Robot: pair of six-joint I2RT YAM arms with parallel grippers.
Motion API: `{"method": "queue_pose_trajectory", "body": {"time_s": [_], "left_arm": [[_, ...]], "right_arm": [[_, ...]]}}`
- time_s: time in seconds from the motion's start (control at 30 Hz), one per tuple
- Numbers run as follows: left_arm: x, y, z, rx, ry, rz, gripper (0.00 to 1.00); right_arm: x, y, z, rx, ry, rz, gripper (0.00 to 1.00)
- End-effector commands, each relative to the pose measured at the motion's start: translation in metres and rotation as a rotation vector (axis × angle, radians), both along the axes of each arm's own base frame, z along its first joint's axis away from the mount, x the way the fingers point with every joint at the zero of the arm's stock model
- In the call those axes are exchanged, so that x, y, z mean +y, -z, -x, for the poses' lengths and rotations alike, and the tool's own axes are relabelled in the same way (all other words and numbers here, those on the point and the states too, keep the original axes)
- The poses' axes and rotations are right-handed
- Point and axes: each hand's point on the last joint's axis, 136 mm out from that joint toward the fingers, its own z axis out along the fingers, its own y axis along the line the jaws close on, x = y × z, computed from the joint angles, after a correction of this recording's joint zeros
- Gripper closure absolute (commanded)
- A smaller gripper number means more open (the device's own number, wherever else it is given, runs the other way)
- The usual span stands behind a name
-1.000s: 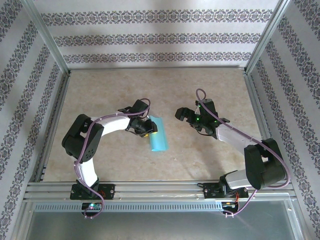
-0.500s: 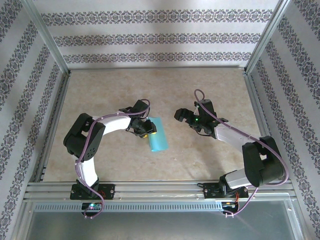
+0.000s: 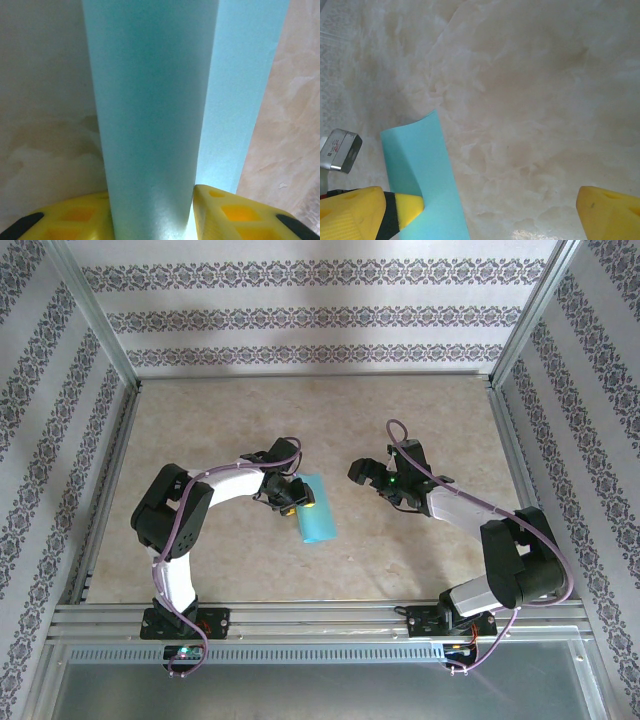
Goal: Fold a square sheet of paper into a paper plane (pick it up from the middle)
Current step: First fold the square sheet of paper in half at the center of the table.
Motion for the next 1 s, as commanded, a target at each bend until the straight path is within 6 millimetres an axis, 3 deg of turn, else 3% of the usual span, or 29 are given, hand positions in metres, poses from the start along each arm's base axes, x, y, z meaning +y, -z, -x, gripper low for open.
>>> {"method": "queue_pose_trajectory", "body": {"time_s": [0.0, 0.73, 0.97], "left_arm": [[0.052, 0.074, 0.046, 0.209, -0.049, -0.250, 0.58], [0.062, 0.102, 0.065, 0.322, -0.074, -0.331, 0.54], [0.063, 0.108, 0.069, 0.338, -0.072, -0.348, 0.54]], "right_arm": [[0.004, 0.005, 0.004, 0.004, -0.019, -0.002, 0.02], [0.012, 0.016, 0.009, 0.034, -0.053, 0.005, 0.02], [0.035, 0.008, 0.013, 0.006, -0.153, -0.013, 0.16]]}}
